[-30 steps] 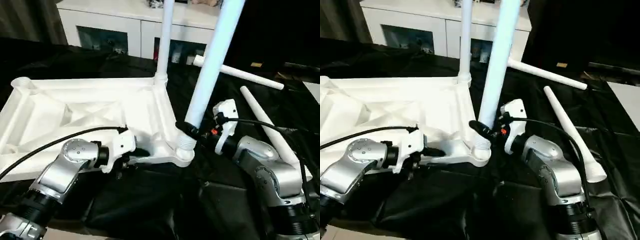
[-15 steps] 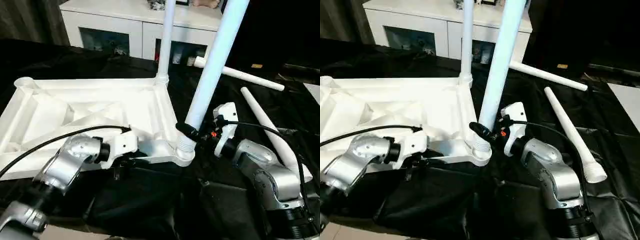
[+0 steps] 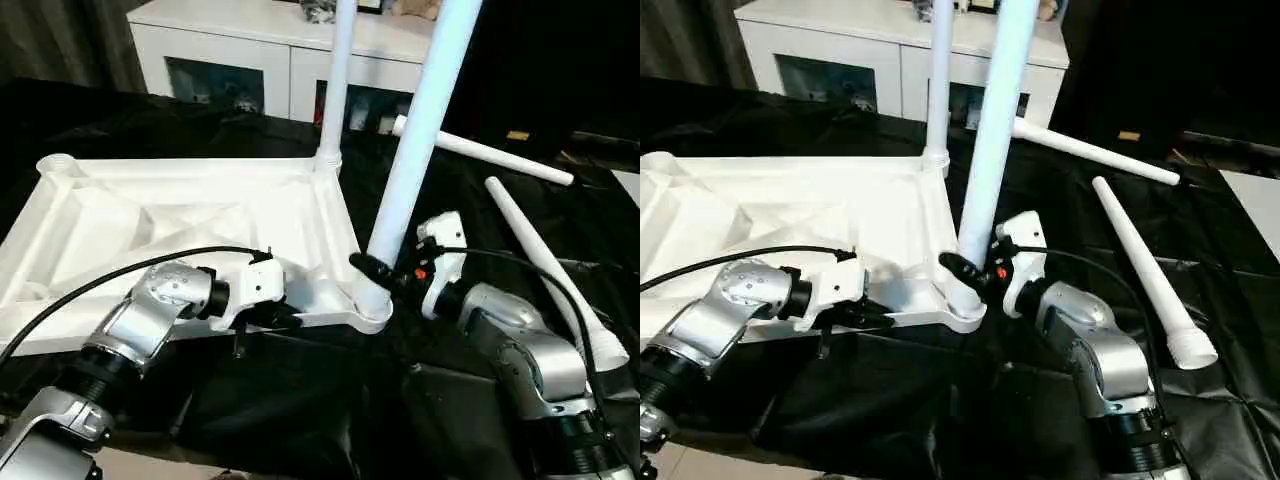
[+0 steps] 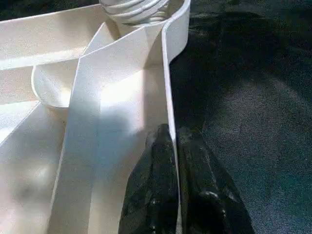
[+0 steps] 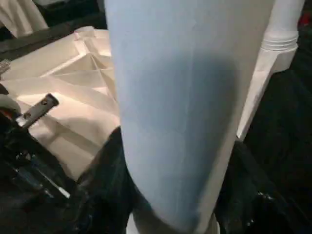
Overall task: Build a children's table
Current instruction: Insert table leg to table base
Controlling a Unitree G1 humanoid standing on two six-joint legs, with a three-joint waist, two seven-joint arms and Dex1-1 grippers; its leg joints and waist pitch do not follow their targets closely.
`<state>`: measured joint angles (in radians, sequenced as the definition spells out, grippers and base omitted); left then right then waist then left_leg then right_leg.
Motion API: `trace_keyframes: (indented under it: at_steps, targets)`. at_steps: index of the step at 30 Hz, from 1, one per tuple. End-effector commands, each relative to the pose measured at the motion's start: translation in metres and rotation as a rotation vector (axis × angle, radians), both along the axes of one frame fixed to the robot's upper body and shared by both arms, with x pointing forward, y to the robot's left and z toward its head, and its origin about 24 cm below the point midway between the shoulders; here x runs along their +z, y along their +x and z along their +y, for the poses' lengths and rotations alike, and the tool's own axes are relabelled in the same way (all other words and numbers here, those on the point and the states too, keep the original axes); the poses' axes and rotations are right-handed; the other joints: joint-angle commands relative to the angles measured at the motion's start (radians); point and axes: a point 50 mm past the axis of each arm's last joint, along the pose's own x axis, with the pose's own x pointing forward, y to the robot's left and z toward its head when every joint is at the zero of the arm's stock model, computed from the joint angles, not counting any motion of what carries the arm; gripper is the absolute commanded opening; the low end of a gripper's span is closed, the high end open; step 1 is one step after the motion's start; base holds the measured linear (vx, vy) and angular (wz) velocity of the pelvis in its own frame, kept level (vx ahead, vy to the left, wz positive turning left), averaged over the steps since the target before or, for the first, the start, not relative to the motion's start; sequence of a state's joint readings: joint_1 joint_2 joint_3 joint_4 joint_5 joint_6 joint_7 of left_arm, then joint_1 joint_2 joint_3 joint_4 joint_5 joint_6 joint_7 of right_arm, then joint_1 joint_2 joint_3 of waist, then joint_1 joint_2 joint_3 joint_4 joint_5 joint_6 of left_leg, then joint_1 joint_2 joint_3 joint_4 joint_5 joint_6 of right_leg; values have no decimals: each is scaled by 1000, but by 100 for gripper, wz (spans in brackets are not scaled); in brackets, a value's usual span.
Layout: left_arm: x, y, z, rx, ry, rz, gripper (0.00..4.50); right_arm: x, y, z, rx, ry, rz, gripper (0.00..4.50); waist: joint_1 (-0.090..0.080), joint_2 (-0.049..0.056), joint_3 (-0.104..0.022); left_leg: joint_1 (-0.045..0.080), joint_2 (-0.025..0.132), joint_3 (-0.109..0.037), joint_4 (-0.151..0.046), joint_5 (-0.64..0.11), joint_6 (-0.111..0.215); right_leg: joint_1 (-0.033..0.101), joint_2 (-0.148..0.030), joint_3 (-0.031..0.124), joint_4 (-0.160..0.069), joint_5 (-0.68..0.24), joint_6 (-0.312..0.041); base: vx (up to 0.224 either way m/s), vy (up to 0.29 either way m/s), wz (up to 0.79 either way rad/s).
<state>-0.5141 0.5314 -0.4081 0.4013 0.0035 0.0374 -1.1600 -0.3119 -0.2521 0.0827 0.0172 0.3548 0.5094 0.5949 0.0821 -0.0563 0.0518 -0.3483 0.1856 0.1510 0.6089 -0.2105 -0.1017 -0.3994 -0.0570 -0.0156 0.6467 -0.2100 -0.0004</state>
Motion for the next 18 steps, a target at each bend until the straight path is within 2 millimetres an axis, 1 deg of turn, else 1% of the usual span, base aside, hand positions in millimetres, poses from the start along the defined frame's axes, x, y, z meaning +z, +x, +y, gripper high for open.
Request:
trace_keyframes:
  at_steps: [1, 2, 3, 4, 5, 6, 7, 9, 10, 11, 13, 14, 15, 16, 17, 18]
  targets:
    - [-17, -8, -3, 40, 41, 57, 0, 1, 2, -3, 9, -14, 18, 186, -2, 7, -54, 1, 34, 2, -84, -155, -26, 47, -68, 37, -76, -128, -191, 0, 0, 0]
    - [-15, -12, -6, 51, 32, 73, 0, -2, 4, -3, 14, -34, 40, 186, 1, 6, -53, 4, 35, 4, -83, -153, -22, 44, -69, 37, -78, -132, -193, 0, 0, 0]
    - [-15, -13, -6, 52, 33, 76, 0, -2, 4, -4, 14, -38, 44, 186, 2, 6, -53, 1, 36, 3, -85, -155, -22, 46, -70, 36, -77, -145, -194, 0, 0, 0]
    - [-15, -15, -7, 50, 38, 80, 0, -3, 6, -4, 16, -51, 53, 186, 3, 6, -53, 2, 35, 4, -84, -154, -20, 45, -69, 36, -79, -152, -191, 0, 0, 0]
    - [-14, -16, -7, 60, 38, 82, 0, -4, 7, -4, 20, -61, 64, 186, 2, 0, -54, -2, 34, 3, -85, -142, -18, 47, -69, 36, -77, -153, -188, 0, 0, 0]
    - [-14, -16, -8, 61, 38, 83, 0, -5, 7, -4, 22, -63, 65, 186, 3, 4, -54, 1, 35, 5, -84, -133, -18, 44, -68, 36, -78, -141, -186, 0, 0, 0]
    - [-14, -16, -8, 70, 42, 84, 0, -6, 9, -5, 39, -86, 79, 186, 1, -3, -55, -1, 34, 6, -84, -124, -16, 46, -66, 35, -76, -119, -187, 0, 0, 0]
    - [-13, -16, -8, 90, 48, 76, 0, -6, 11, -6, 41, -100, 86, 186, 2, -1, -57, -1, 32, 6, -82, -114, -13, 47, -65, 35, -74, -100, -189, 0, 0, 0]
    - [-13, -16, -8, 90, 49, 75, 0, -5, 12, -7, 42, -101, 88, 186, 2, -5, -55, -2, 32, 7, -82, -116, -10, 46, -65, 35, -77, -107, -187, 0, 0, 0]
    - [-13, -16, -8, 98, 51, 80, 0, -3, 13, -8, 50, -105, 90, 186, 4, -2, -55, -1, 32, 7, -83, -122, -11, 46, -66, 36, -78, -116, -181, 0, 0, 0]
    - [-12, -16, -7, 118, 59, 83, 0, 1, 13, -9, 62, -107, 86, 186, 3, -3, -57, 1, 34, 6, -83, -128, -15, 46, -66, 35, -76, -115, -182, 0, 0, 0]
    - [-12, -17, -7, 128, 63, 84, 0, 4, 14, -10, 67, -104, 83, 186, 4, -4, -56, -1, 33, 6, -84, -129, -14, 47, -65, 35, -78, -117, -181, 0, 0, 0]
    - [-10, -17, -7, 132, 67, 81, 0, 7, 14, -11, 78, -99, 79, 186, 4, -2, -56, 1, 34, 6, -84, -133, -16, 46, -66, 35, -77, -119, -181, 0, 0, 0]
    - [-10, -17, -7, 134, 69, 78, 0, 9, 14, -12, 84, -97, 76, 186, 4, -3, -56, 1, 34, 6, -83, -135, -14, 46, -65, 35, -78, -121, -181, 0, 0, 0]
    - [-9, -16, -7, 144, 72, 73, 0, 11, 13, -13, 92, -94, 73, 186, 4, -2, -56, 1, 33, 7, -83, -139, -13, 45, -65, 36, -79, -126, -182, 0, 0, 0]
    - [-8, -16, -7, 152, 77, 67, 0, 12, 13, -14, 98, -94, 72, 186, 4, -4, -56, 0, 33, 6, -83, -139, -13, 46, -65, 36, -80, -129, -181, 0, 0, 0]
